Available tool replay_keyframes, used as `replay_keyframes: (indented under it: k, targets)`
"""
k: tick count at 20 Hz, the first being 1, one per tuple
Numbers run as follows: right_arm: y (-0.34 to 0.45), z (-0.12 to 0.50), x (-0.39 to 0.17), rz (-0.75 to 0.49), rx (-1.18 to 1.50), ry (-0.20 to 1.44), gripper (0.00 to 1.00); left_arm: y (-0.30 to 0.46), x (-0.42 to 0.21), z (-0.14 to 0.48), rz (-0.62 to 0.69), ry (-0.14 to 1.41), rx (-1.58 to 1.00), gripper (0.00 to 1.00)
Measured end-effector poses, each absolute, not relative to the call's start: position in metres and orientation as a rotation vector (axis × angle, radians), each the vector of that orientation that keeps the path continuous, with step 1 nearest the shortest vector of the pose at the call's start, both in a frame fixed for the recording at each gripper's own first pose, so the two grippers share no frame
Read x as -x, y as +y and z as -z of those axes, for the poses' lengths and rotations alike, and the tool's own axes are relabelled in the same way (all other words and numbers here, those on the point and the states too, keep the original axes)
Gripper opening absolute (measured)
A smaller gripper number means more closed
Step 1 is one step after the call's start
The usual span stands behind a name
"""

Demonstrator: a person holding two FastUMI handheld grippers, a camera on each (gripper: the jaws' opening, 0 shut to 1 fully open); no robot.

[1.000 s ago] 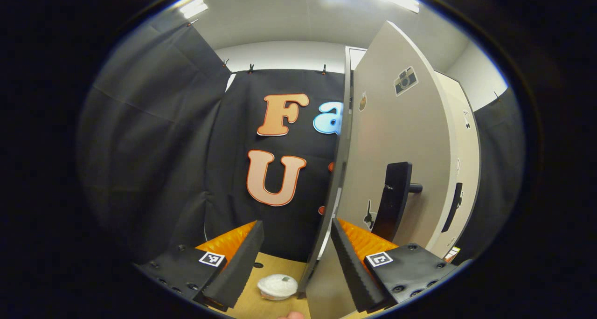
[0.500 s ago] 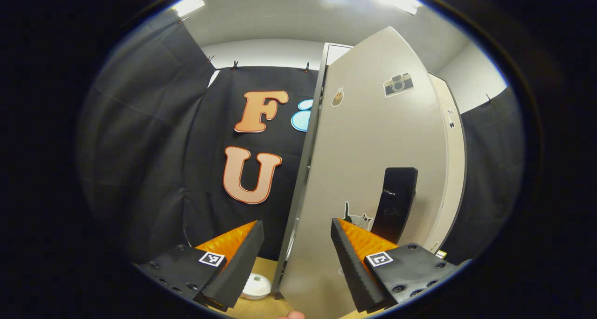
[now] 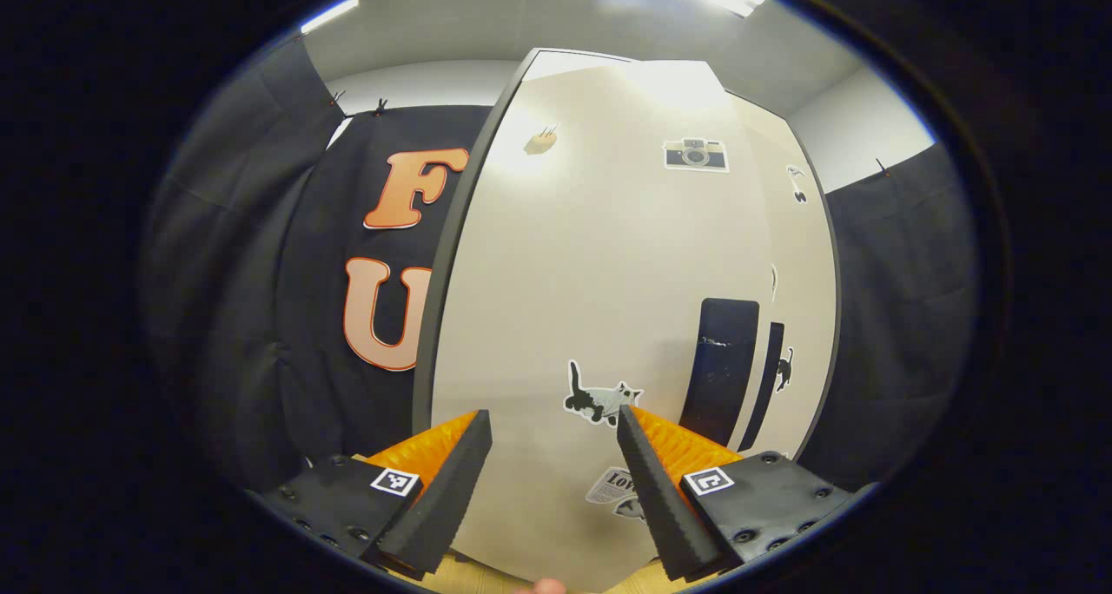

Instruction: Grab one shoe with the right hand and put it into the shoe cabinet, grab the other shoe with the left hand and put it into the shoe cabinet; then close the right door with the right hand and the left door with the left hand.

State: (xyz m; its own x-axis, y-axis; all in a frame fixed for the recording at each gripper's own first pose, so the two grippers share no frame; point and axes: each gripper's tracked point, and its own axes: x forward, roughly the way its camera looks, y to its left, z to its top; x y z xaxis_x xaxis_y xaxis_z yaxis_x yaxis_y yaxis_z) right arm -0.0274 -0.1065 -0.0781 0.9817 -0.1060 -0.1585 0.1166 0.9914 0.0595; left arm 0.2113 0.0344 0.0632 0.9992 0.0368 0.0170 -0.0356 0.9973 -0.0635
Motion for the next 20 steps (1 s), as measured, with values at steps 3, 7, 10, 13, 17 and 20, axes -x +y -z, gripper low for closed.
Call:
replay_keyframes:
  k: [3,7,10,13,17,20]
  targets:
    - [-0.113,0.083,0.029,0.127,-0.087,0.162,0.92,0.029,-0.218,-0.066,-0.039,-0.024,0.050,0.94]
    - [-0.112,0.083,0.031,0.136,-0.108,0.159,0.92,0.023,-0.229,-0.071,-0.041,-0.035,0.014,0.94]
    - [-0.113,0.082,0.034,0.135,-0.101,0.154,0.92,0.021,-0.244,-0.069,-0.046,-0.040,0.027,0.94]
    - [-0.111,0.078,0.038,0.131,-0.097,0.148,0.92,0.025,-0.242,-0.069,-0.056,-0.051,0.068,0.96]
    - [-0.105,0.068,0.035,0.117,-0.079,0.128,0.92,0.032,-0.198,-0.084,-0.054,-0.089,0.049,0.99]
    - [-0.092,0.063,0.027,0.081,-0.069,0.123,0.92,0.027,-0.154,-0.090,-0.014,-0.087,0.054,0.96]
